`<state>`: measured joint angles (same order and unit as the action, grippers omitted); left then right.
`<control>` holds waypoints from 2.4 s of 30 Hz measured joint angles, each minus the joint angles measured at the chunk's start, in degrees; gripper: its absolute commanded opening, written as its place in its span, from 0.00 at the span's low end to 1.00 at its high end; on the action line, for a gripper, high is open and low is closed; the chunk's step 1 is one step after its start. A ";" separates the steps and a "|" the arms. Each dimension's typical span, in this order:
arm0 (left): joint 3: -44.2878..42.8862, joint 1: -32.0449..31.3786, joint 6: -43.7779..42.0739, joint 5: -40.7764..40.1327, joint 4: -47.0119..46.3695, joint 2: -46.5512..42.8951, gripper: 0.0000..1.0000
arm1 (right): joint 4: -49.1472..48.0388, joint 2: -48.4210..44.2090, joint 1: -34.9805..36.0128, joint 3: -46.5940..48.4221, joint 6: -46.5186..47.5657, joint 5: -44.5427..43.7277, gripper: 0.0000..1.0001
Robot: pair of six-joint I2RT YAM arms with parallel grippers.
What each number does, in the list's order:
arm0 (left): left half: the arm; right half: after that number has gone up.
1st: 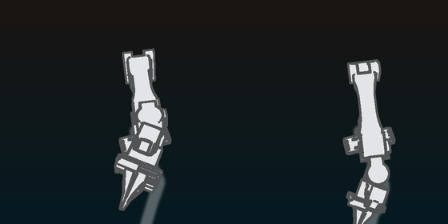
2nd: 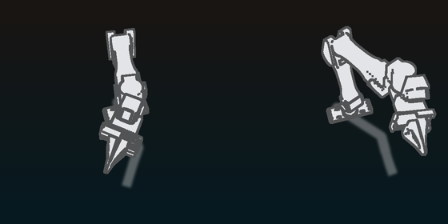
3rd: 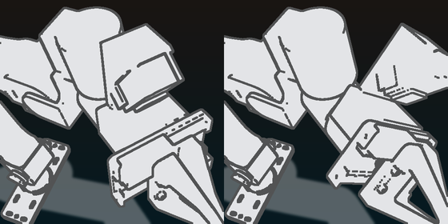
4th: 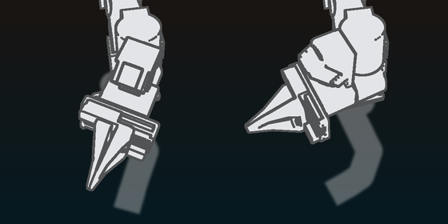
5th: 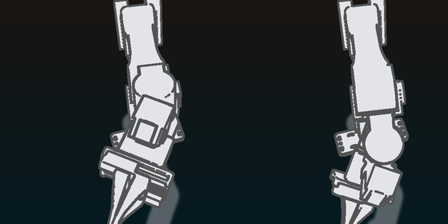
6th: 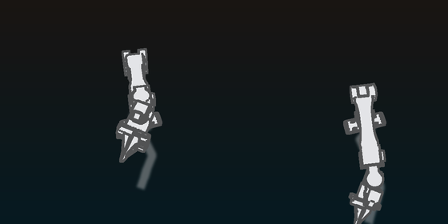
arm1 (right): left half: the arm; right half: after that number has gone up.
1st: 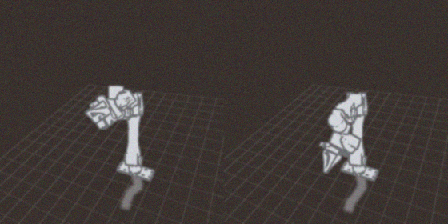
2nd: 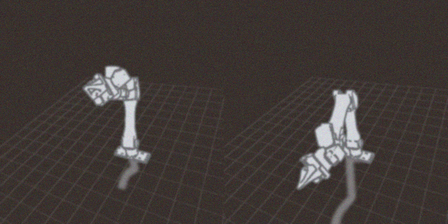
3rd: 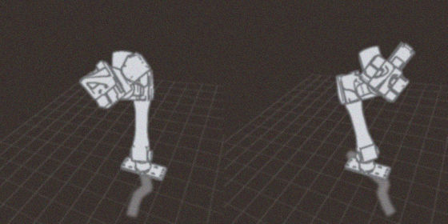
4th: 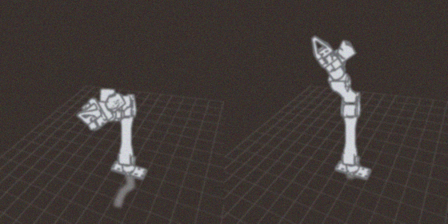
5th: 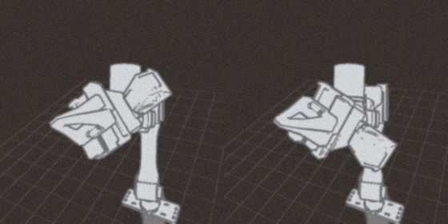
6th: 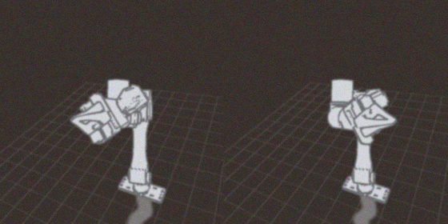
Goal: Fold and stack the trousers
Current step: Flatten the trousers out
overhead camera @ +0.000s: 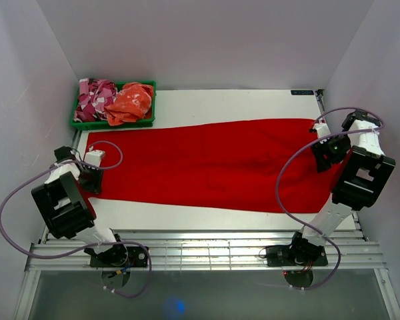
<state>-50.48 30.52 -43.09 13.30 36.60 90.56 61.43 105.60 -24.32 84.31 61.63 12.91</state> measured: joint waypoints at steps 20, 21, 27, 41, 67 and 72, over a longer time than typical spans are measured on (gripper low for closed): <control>10.08 5.60 -9.79 -6.05 13.31 -17.11 0.00 | -0.22 -1.09 0.50 6.49 -2.97 1.66 0.59; 10.47 6.05 -10.05 -6.60 12.46 -15.61 0.00 | -0.68 -1.09 0.79 7.08 -3.58 2.10 0.57; 6.43 7.89 -10.08 -7.63 13.22 -7.32 0.28 | -5.57 0.00 7.06 7.41 -8.39 3.82 0.54; -21.88 3.43 -4.50 13.53 14.25 -0.92 0.65 | -18.27 16.20 16.41 8.41 -15.21 -0.09 0.45; -16.94 -11.13 6.47 11.91 -3.54 15.41 0.40 | -19.30 -1.29 14.40 -15.37 -12.17 -7.67 0.66; -19.58 -6.12 1.14 17.09 5.60 14.27 0.73 | -9.99 2.23 12.52 1.27 -6.45 -5.25 0.92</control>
<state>-70.06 24.40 -41.95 30.39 42.19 104.84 51.44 107.83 -11.79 85.58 55.18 7.66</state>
